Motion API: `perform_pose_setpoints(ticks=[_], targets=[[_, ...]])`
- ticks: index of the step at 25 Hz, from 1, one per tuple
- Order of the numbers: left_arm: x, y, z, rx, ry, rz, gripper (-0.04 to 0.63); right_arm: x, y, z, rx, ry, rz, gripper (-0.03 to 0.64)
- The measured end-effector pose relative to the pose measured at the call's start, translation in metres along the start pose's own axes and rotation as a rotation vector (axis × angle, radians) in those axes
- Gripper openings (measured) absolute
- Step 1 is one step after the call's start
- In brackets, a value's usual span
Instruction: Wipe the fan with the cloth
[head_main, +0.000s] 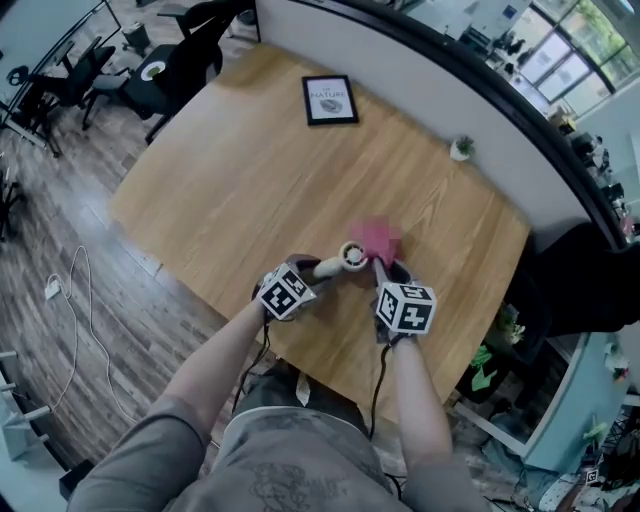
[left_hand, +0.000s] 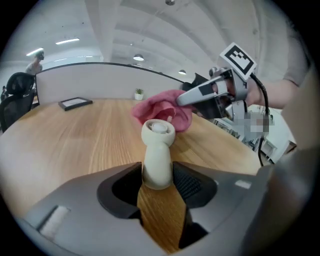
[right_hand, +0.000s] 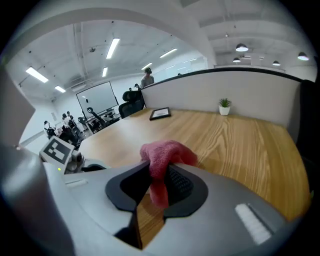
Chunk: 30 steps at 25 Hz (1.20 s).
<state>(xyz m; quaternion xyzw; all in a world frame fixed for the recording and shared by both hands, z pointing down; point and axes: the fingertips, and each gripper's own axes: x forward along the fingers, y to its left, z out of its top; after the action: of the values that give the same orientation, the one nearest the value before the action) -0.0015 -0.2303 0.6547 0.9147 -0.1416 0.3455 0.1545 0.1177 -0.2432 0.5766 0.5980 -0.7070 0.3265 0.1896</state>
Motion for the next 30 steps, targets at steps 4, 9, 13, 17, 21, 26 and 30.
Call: perform_pose_setpoints(ticks=[4,9,13,17,21,26,30], targets=[[-0.006,0.007,-0.006,-0.077,0.021,0.018,0.234,-0.032,-0.002,0.030,0.023,-0.066,0.008,0.081],[-0.042,0.022,0.021,-0.060,-0.043,0.092,0.244,-0.078,0.006,0.078,-0.008,-0.182,0.031,0.081],[-0.099,0.032,0.083,-0.007,-0.224,0.189,0.174,-0.119,0.021,0.116,-0.048,-0.297,0.054,0.081],[-0.161,0.028,0.148,0.050,-0.369,0.268,0.122,-0.162,0.041,0.150,-0.120,-0.403,0.071,0.081],[-0.220,0.011,0.201,0.155,-0.472,0.330,0.090,-0.210,0.066,0.178,-0.175,-0.499,0.095,0.081],[-0.282,-0.017,0.246,0.200,-0.597,0.360,0.050,-0.269,0.095,0.203,-0.231,-0.621,0.115,0.081],[-0.321,-0.039,0.264,0.146,-0.699,0.336,0.010,-0.312,0.112,0.213,-0.270,-0.699,0.118,0.081]])
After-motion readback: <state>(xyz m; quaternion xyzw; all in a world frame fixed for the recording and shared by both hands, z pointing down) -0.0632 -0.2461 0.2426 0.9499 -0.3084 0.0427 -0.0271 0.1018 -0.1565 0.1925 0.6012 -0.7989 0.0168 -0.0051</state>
